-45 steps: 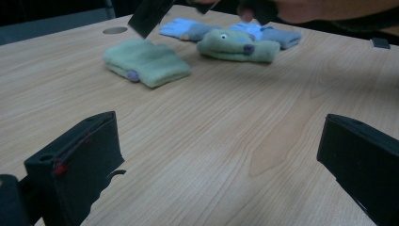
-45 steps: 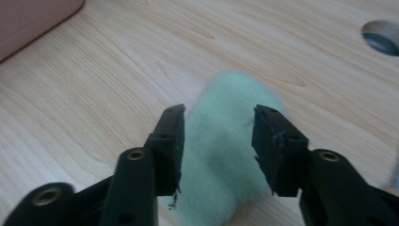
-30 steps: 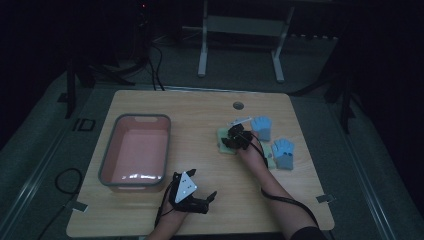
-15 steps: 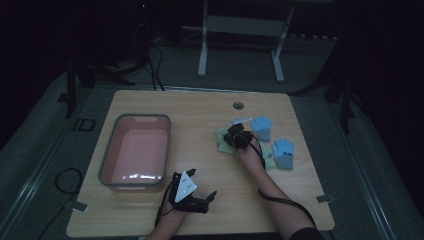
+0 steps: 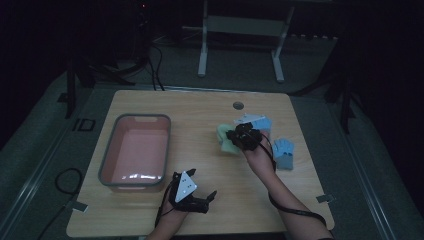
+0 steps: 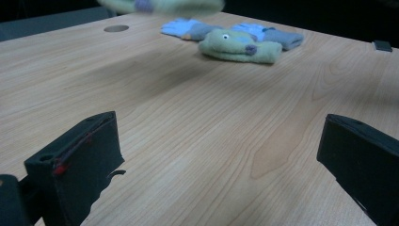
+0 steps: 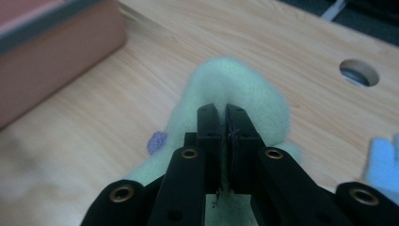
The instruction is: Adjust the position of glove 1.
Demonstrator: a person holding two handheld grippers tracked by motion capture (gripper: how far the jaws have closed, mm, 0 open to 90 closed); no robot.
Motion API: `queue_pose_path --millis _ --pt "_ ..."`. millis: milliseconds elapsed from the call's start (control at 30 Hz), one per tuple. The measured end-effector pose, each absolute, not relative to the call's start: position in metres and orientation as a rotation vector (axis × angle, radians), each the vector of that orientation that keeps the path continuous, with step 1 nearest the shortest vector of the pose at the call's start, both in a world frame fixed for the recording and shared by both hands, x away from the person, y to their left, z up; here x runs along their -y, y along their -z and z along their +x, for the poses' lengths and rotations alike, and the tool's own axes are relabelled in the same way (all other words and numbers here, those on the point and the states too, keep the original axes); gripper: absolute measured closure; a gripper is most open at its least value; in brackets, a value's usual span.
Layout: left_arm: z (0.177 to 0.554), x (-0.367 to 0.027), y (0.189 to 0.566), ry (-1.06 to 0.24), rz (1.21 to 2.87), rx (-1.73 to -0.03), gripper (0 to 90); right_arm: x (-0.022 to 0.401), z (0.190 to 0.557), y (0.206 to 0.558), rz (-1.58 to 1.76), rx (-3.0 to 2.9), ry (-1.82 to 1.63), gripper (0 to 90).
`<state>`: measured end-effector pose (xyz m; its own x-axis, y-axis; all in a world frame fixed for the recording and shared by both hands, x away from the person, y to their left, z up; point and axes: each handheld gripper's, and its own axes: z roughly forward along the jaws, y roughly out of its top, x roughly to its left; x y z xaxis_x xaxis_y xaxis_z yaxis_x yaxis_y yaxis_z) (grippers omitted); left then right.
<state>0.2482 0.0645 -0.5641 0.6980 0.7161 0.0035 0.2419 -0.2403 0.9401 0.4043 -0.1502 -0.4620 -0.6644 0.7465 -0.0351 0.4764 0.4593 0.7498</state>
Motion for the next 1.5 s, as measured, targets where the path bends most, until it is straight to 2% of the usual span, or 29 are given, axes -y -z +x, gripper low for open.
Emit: queue_pose_path --millis 200,367,567,733,1000,1367,1500 --pt "0.248 -0.064 0.564 -0.537 1.801 -0.76 0.6 0.158 0.37 0.437 0.932 -2.346 -1.073 85.7" --pt "0.249 -0.065 0.564 -0.54 1.804 -0.76 0.6 0.17 0.343 0.43 0.933 -2.344 -1.103 85.7" --pt "0.249 -0.064 0.564 -0.542 1.801 -0.762 0.6 0.179 0.314 0.442 0.921 -2.36 -1.088 85.6" --pt "0.249 -0.065 0.564 -0.541 1.804 -0.761 0.6 0.184 0.301 0.467 0.969 -2.388 -1.075 85.6" --pt "0.248 -0.064 0.564 -0.542 1.808 -0.757 0.6 0.185 0.306 0.507 1.065 -2.389 -1.014 85.4" --pt "0.248 -0.064 0.564 -0.541 1.809 -0.757 0.6 0.181 0.334 0.537 1.1 -2.424 -0.936 84.9" --pt "0.248 -0.064 0.564 -0.541 1.809 -0.757 0.6 0.181 0.337 0.543 1.103 -2.435 -0.936 80.4"
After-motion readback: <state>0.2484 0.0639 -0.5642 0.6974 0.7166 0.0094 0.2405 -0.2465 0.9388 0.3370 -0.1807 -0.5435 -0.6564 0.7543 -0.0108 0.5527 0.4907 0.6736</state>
